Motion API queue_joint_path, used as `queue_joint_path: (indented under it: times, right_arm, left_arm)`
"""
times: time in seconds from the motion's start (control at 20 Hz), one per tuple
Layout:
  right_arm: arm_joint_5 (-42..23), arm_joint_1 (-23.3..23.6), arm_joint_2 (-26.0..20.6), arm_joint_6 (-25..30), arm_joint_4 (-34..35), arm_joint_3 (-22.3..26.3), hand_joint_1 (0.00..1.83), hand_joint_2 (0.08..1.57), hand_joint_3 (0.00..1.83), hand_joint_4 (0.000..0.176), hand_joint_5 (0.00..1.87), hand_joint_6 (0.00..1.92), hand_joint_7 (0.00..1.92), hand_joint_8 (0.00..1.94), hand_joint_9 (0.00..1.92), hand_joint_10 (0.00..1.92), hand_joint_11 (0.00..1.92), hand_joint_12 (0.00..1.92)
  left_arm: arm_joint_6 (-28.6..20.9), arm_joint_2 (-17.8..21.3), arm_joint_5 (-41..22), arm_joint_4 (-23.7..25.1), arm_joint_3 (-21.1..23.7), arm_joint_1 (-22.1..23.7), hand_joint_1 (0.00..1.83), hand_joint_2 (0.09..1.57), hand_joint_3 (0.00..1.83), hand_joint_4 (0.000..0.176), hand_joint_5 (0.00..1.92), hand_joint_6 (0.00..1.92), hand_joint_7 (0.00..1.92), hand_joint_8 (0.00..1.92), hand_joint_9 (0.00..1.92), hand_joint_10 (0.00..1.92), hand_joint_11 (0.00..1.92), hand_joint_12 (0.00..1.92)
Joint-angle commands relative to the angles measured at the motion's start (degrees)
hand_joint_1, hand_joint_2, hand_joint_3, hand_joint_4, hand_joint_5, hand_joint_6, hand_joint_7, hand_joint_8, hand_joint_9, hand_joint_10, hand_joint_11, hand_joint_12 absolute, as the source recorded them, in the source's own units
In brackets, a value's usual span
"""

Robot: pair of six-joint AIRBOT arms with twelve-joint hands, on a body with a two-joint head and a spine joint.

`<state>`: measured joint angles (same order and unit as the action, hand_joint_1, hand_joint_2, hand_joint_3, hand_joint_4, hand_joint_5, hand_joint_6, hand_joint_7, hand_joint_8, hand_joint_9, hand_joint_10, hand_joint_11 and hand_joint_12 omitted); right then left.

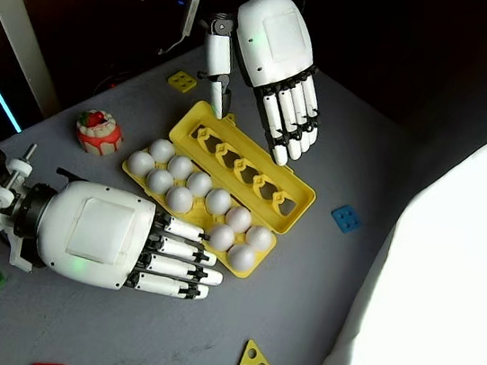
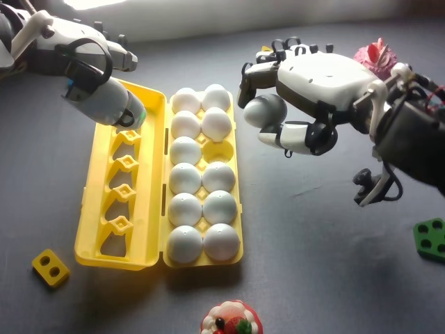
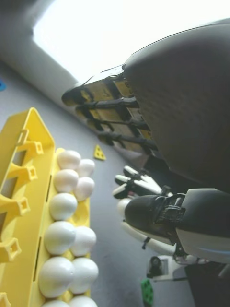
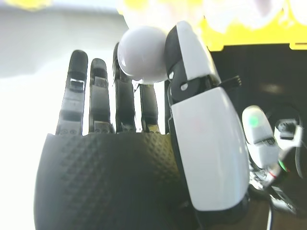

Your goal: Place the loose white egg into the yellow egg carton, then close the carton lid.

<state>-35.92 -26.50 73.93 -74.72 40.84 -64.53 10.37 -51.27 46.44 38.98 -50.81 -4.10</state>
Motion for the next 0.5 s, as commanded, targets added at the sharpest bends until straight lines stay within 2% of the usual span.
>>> queue_joint_path:
  times: [0.0, 0.15, 0.3, 0.45]
  right_arm:
    - [-10.32, -0.18, -0.29, 1.56, -1.78, 0.52, 1.1, 1.22, 0.0, 0.0, 0.78, 1.31, 0.46, 0.0, 0.15, 0.03, 0.0, 0.71]
    - [-13.16, -1.51, 1.06, 4.61, -1.78, 1.43, 1.09, 1.23, 0.0, 0.0, 0.77, 1.33, 0.45, 0.0, 0.14, 0.03, 0.0, 0.62]
    - [-16.37, -2.35, 2.64, 7.15, -1.78, 1.17, 1.09, 1.23, 0.0, 0.0, 0.76, 1.33, 0.44, 0.0, 0.15, 0.03, 0.0, 0.66]
    - [-16.05, -2.43, 3.41, 14.96, -1.78, 0.94, 1.09, 1.23, 0.0, 0.0, 0.77, 1.33, 0.47, 0.01, 0.17, 0.03, 0.0, 0.74]
  left_arm:
    - [-0.16, 0.09, -2.9, 2.94, -0.26, 0.83, 0.26, 1.38, 0.0, 0.0, 0.0, 0.0, 0.0, 0.0, 0.02, 0.01, 0.0, 0.19]
    - [-0.16, 0.11, -2.9, 2.94, -0.51, 0.82, 0.25, 1.38, 0.0, 0.0, 0.0, 0.0, 0.0, 0.0, 0.02, 0.0, 0.0, 0.17]
    - [-0.16, 0.11, -2.9, 2.95, -0.8, 0.82, 0.27, 1.38, 0.0, 0.0, 0.0, 0.0, 0.0, 0.0, 0.02, 0.0, 0.0, 0.18]
    - [-0.16, 0.12, -2.8, 2.94, -1.25, 0.81, 0.26, 1.39, 0.0, 0.0, 0.0, 0.0, 0.0, 0.0, 0.01, 0.0, 0.0, 0.16]
